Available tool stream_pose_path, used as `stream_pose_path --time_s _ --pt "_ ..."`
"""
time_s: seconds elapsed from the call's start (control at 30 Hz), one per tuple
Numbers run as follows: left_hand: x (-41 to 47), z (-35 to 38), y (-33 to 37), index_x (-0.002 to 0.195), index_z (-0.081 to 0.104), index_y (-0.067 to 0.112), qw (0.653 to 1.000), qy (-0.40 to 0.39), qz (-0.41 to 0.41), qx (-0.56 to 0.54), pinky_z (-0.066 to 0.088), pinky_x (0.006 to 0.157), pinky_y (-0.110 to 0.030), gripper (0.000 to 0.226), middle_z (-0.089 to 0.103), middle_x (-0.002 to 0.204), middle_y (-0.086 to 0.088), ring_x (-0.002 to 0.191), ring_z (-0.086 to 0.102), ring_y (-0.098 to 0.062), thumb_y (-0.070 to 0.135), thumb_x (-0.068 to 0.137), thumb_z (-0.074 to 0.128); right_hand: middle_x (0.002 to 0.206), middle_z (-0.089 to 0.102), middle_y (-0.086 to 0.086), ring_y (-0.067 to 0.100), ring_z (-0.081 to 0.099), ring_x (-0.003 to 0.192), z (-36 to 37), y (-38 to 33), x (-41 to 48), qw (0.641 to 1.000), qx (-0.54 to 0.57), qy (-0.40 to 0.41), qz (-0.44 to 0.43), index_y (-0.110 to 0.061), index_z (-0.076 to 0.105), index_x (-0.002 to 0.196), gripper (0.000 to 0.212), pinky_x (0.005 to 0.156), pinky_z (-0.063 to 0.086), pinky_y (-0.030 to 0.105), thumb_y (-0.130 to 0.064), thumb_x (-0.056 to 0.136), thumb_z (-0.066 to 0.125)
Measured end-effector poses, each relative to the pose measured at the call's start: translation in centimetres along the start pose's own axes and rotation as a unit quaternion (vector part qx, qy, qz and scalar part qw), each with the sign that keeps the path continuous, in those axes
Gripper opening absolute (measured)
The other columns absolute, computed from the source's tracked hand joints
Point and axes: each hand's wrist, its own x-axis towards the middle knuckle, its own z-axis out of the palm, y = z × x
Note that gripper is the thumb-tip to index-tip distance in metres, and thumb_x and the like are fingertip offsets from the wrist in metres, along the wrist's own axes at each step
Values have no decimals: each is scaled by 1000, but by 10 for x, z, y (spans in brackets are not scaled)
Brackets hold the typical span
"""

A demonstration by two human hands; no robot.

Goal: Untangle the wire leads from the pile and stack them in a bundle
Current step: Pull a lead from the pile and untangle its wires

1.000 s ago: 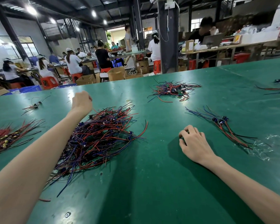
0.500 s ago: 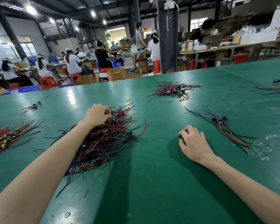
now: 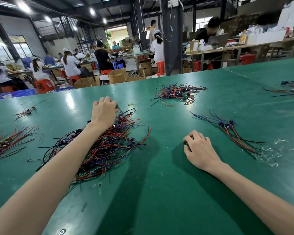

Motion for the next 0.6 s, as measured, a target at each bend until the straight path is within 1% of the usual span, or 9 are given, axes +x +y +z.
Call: stream_pose_path --time_s 0.13,0.2,0.27,0.3,0.37,0.43,0.5,0.57,0.6 --pt "8 -37 33 109 64 1 980 95 -54 -164 41 81 -39 26 57 104 -19 94 53 -33 20 98 50 110 47 2 20 45 104 -1 0 -1 1000 2 -3 2 -15 59 103 18 89 32 35 -23 94 47" --pt "6 -51 54 109 66 1 958 80 -88 -261 37 75 -30 26 63 102 -18 88 54 -28 19 98 50 110 48 2 20 46 105 -3 0 -1 1000 23 -8 1 -14 61 104 17 89 32 35 -20 93 49" --pt "-4 -54 74 108 67 3 929 5 -110 -354 41 72 -27 25 67 95 -10 79 55 -19 18 98 51 109 51 1 20 48 104 -5 0 -1 998 60 -6 5 -13 62 103 16 89 33 35 -17 92 52" --pt "-13 -53 86 106 66 3 895 -48 -124 -426 45 68 -27 22 65 89 -7 73 55 -16 17 97 52 108 52 1 20 50 102 -6 0 -1 997 80 0 8 -13 63 102 15 89 34 35 -15 91 53" --pt "-35 -47 109 92 64 4 789 -136 -162 -576 45 54 -20 17 60 78 -6 56 52 -9 13 98 50 104 56 1 18 53 94 -9 0 -1 993 118 20 16 -12 65 98 12 91 37 37 -13 91 56" --pt "-55 -36 129 82 59 6 697 -177 -202 -665 41 46 -15 20 59 70 -6 44 50 -3 8 98 48 99 60 0 18 55 90 -12 -1 -2 988 150 45 20 -11 67 94 10 92 40 40 -10 90 57" --pt "-72 -24 144 80 58 5 618 -199 -244 -720 45 47 -15 21 62 63 -3 42 52 -4 8 97 48 92 64 0 20 57 90 -14 -2 -2 984 168 64 13 -10 68 90 10 89 42 40 -6 89 58" --pt "-85 -15 156 80 59 6 566 -213 -268 -750 49 51 -16 20 65 62 0 48 57 -5 8 97 49 85 67 0 20 59 85 -16 -5 -2 976 208 69 15 -9 68 85 11 83 43 30 -5 88 59" --pt "-92 -11 160 80 60 8 561 -218 -271 -751 48 54 -17 19 67 64 0 52 58 -6 10 97 50 81 68 0 18 60 80 -17 -8 -3 966 250 65 29 -9 69 82 12 77 43 24 -5 88 59"
